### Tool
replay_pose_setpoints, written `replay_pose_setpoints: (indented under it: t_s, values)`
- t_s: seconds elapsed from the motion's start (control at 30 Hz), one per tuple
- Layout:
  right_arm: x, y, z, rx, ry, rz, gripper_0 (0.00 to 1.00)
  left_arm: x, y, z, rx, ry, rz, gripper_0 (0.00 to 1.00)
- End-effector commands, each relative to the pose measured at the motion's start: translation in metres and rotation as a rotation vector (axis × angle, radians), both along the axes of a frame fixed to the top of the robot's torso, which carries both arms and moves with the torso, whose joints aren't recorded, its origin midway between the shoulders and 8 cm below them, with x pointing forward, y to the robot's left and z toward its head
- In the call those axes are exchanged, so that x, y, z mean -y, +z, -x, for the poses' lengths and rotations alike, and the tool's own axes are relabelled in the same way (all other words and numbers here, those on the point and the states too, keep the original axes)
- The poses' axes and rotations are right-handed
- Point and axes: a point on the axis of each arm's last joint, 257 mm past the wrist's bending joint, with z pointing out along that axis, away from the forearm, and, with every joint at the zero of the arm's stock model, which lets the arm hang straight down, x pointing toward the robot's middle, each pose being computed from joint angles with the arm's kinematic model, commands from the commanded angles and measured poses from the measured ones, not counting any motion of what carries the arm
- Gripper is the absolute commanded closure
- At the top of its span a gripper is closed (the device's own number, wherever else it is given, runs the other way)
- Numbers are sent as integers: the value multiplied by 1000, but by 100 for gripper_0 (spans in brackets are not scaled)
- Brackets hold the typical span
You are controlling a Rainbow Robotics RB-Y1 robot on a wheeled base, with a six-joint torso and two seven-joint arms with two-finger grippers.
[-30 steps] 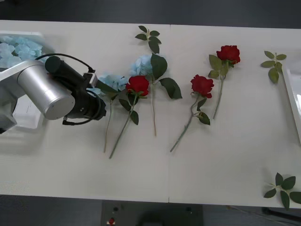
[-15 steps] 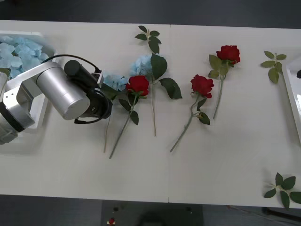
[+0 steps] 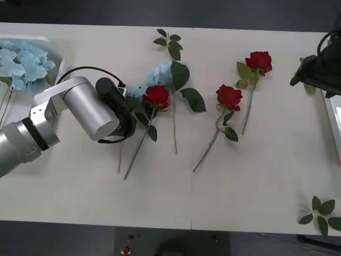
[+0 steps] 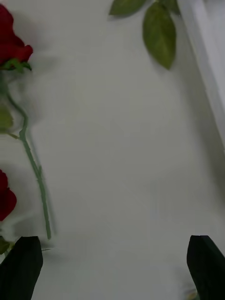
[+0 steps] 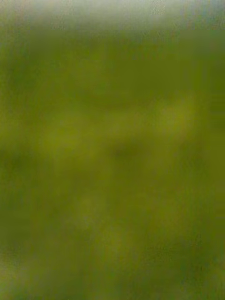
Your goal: Put the red flowers into the right box and the blue flowers into the left box
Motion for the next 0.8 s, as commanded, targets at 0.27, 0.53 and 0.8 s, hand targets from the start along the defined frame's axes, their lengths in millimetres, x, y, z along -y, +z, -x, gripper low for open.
replay_pose_setpoints:
  t_s: [0.27, 0.53, 0.8]
  values:
    - [-57, -28, -66, 72, -37, -21, 10, 7, -4, -4, 48, -18, -29, 36]
    - [-73, -68, -86, 79, 102, 16, 10, 7, -15, -9, 55, -10, -31, 36]
    - [-80, -95, -101, 114, 129, 32, 10, 8, -15, -10, 61, -15, -36, 100]
